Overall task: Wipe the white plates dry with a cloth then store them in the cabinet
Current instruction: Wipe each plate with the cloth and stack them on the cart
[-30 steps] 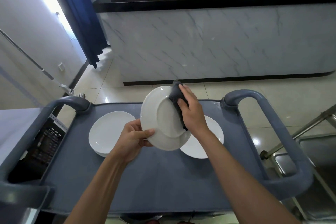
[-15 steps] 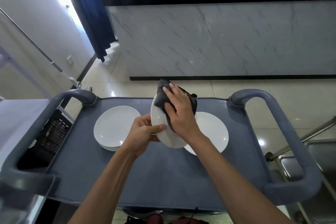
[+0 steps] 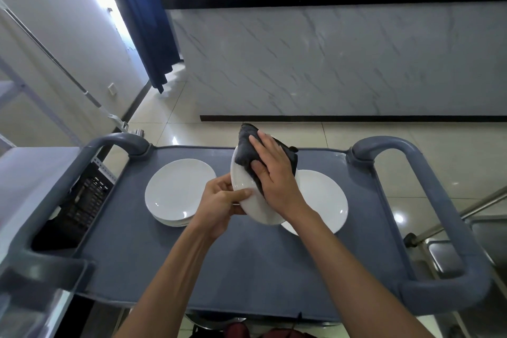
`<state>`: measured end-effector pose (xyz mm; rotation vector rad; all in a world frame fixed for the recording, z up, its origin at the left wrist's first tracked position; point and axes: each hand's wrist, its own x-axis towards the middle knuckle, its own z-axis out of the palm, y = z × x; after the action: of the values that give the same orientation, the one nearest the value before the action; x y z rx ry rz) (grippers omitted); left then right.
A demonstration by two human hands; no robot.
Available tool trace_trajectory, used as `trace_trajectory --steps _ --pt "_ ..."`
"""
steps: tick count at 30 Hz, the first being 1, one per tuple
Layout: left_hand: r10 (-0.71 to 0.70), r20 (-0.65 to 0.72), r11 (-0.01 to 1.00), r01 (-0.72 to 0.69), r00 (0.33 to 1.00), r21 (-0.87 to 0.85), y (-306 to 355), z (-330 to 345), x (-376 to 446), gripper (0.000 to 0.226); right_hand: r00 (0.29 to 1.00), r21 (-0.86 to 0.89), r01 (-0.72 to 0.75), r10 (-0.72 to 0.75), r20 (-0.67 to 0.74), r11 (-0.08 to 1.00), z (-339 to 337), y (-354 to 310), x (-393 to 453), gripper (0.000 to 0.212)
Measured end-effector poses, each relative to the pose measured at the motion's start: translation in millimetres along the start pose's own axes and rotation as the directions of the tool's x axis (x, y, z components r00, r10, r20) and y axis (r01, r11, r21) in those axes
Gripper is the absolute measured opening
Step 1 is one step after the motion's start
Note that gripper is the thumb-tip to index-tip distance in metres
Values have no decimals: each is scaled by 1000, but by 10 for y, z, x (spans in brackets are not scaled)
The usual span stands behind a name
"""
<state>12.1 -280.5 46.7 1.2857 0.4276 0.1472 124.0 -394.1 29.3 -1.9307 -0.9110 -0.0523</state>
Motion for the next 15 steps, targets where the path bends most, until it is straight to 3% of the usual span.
trace_trajectory --steps 4,8,15 --pt "6 -5 997 -6 1000 -73 24 -40 2 38 999 -67 -48 46 -26 997 -118 114 61 53" --pt "19 -27 997 -21 999 -73 56 -19 -9 24 997 -95 -74 73 -16 993 -184 175 7 54" --pt "0 -92 994 -10 996 -109 61 -4 39 21 998 -87 -51 53 24 995 -36 107 -233 52"
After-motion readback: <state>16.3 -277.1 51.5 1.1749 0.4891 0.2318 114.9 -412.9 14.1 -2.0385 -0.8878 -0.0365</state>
